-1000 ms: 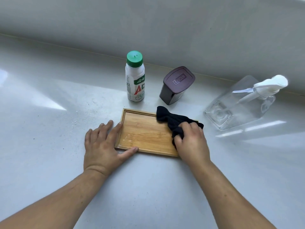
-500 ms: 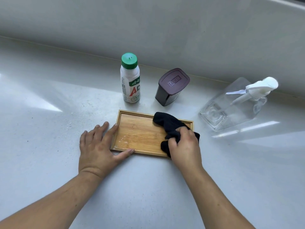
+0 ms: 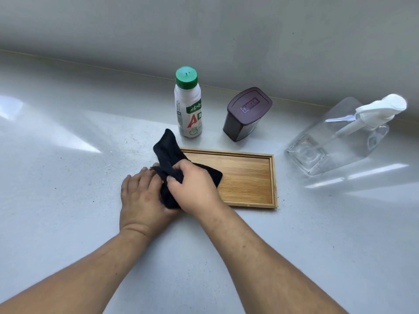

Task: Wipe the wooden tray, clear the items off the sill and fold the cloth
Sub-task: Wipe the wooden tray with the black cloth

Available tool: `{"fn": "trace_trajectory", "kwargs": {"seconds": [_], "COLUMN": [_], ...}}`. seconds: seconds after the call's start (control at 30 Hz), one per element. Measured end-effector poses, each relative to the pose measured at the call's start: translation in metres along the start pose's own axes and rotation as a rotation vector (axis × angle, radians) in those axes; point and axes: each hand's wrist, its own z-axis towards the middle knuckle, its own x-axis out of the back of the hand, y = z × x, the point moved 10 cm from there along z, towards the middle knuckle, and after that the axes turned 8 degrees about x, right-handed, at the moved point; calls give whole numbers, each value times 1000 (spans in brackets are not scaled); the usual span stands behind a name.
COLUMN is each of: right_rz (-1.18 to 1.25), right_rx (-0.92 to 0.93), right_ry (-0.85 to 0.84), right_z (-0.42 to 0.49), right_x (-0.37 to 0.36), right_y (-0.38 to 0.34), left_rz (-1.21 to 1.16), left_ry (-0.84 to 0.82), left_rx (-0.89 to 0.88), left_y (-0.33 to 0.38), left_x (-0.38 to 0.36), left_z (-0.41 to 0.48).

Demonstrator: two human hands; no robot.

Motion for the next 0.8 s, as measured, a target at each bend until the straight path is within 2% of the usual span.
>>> {"fn": "trace_trajectory", "kwargs": {"seconds": [0.13, 0.37, 0.5, 0.7, 0.8], "right_rz": [-78, -206, -210, -289, -383], "right_rx": [59, 123, 37, -239, -291], "right_ry": [-151, -237, -155, -3, 55], "right_z": [-6, -3, -14, -61, -53], "right_x": [-2, 0, 39, 130, 135], "right_y": [-1, -10, 18, 102, 107], "left_rz": [-7, 1, -41, -10, 11], "left_ry": [5, -24, -29, -16, -27], "left_rx": [-26, -15, 21, 20, 13], "left_y": [2, 1, 1, 4, 5], "left_x": [-1, -2, 1, 5, 5], "left_z": [0, 0, 0, 0, 0]}}
